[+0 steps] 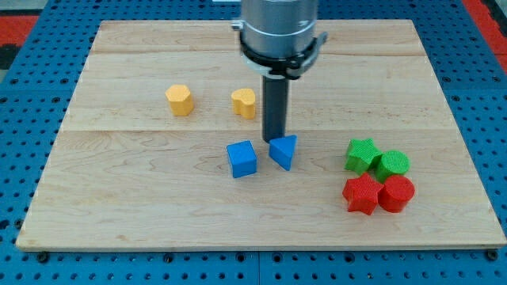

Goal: Place the blue cube at the left side of the green star

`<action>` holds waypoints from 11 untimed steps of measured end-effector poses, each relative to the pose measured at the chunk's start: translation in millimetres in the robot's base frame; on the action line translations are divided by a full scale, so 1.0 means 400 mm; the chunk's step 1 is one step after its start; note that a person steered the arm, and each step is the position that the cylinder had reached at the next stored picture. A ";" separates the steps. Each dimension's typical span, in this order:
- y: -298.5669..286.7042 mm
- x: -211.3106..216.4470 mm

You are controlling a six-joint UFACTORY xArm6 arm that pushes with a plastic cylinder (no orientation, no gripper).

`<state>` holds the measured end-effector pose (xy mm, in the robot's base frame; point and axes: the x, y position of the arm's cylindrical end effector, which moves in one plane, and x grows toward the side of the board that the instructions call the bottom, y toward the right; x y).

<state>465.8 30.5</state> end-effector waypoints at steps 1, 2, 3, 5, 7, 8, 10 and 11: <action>-0.003 0.040; 0.076 0.042; 0.037 0.042; -0.237 0.082; -0.005 0.128; -0.105 0.078; 0.082 0.046; -0.109 -0.017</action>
